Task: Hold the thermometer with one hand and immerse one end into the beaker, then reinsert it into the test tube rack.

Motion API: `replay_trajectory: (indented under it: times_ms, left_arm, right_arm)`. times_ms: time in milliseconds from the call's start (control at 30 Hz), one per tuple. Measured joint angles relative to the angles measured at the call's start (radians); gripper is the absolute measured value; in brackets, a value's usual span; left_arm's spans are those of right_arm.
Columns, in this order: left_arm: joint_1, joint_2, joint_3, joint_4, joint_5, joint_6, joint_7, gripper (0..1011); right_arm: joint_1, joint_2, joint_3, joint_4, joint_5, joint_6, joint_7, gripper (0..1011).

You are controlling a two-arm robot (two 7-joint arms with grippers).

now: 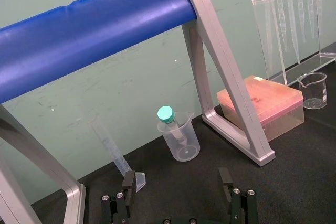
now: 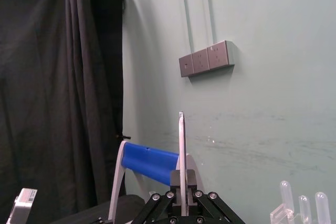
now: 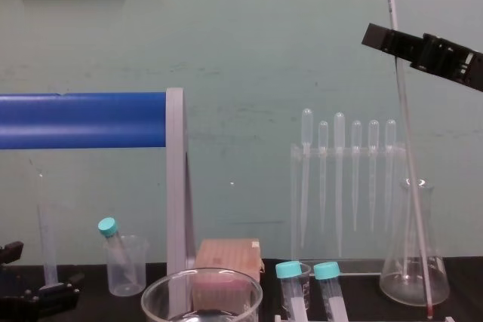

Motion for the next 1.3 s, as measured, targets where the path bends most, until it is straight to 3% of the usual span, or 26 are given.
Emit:
replay_trajectory:
  times_ms: [867, 1300]
  left_arm:
    - [0.000, 0.000, 0.000, 0.000, 0.000, 0.000, 0.000, 1008]
    - [0.000, 0.000, 0.000, 0.000, 0.000, 0.000, 0.000, 1008]
  right_arm:
    - [0.030, -0.014, -0.033, 0.095, -0.025, 0.004, 0.033, 56]
    - [0.058, -0.040, -0.065, 0.171, -0.041, -0.008, 0.077, 56]
